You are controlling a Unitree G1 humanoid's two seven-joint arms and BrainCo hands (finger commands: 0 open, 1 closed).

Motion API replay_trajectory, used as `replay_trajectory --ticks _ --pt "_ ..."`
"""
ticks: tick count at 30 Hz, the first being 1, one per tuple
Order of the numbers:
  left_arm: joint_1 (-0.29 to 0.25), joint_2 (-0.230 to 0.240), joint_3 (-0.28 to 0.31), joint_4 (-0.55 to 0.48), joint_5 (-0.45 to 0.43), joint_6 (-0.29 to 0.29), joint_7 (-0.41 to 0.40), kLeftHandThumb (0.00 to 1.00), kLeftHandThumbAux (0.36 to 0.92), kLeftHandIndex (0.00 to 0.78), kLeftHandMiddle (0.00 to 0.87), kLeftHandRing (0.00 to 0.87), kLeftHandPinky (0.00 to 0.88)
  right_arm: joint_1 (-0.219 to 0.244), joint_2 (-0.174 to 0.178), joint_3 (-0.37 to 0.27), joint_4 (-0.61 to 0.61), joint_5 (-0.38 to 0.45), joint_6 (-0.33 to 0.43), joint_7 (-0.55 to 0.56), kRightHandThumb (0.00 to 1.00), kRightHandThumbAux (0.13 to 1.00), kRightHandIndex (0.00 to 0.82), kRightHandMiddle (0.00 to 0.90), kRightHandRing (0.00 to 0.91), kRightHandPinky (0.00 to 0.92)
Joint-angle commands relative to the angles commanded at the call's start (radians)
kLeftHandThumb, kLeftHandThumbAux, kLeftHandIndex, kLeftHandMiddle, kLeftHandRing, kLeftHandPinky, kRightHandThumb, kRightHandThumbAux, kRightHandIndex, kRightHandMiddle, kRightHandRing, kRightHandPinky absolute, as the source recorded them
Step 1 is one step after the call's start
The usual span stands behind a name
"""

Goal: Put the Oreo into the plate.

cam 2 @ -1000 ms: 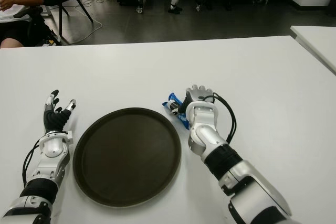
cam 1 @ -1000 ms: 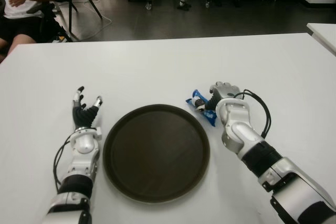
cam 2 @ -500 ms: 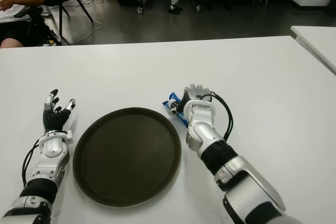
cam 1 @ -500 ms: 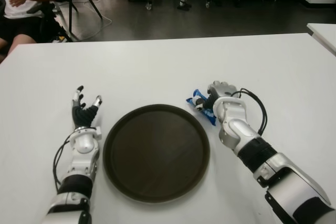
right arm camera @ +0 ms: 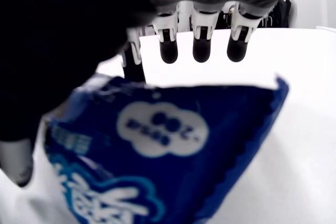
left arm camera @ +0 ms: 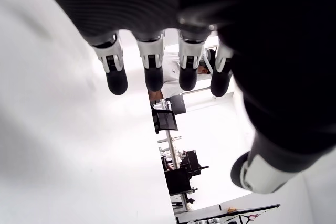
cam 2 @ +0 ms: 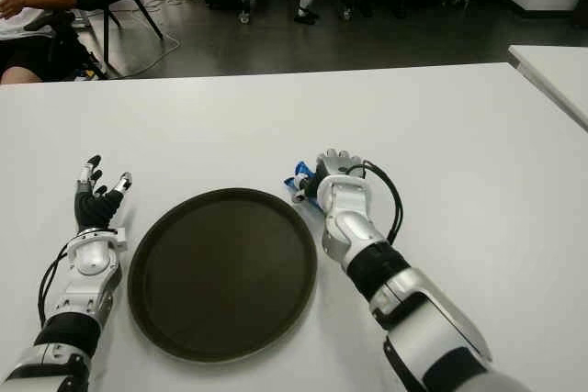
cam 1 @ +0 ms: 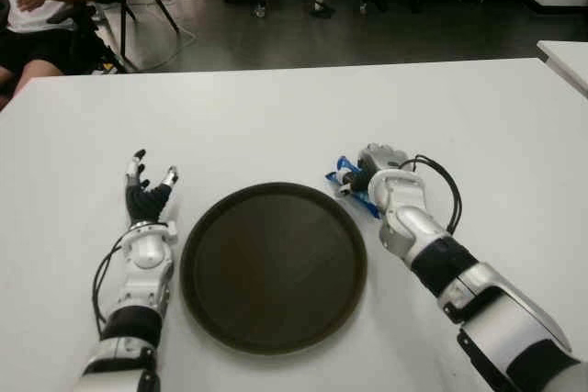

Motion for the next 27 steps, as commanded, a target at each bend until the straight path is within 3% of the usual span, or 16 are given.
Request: replay_trajectory --ticks 13,21,27 --pt "0.009 0.005 -0.006 -0.017 0.006 -0.002 -0.010 0.072 0.680 0.033 0.046 0.034 0.037 -0.010 0.014 -0.009 0.046 0.020 -0.014 -0.032 0.000 0.508 0.266 0.081 0.020 0.000" --pt "0.013 0.006 -0.008 -0.016 0.006 -0.016 -0.017 0.048 0.671 0.014 0.016 0.002 0.012 -0.013 0.016 -0.007 0.060 0.024 -0.013 -0.039 0.000 0.509 0.320 0.077 0.023 0.000" --pt "0.007 0.009 -0.006 -0.004 0.009 -0.011 -0.009 0.046 0.671 0.013 0.026 0.004 0.016 -0.014 0.017 -0.009 0.066 0.026 -0.017 -0.047 0.000 0.507 0.314 0.084 0.023 0.000"
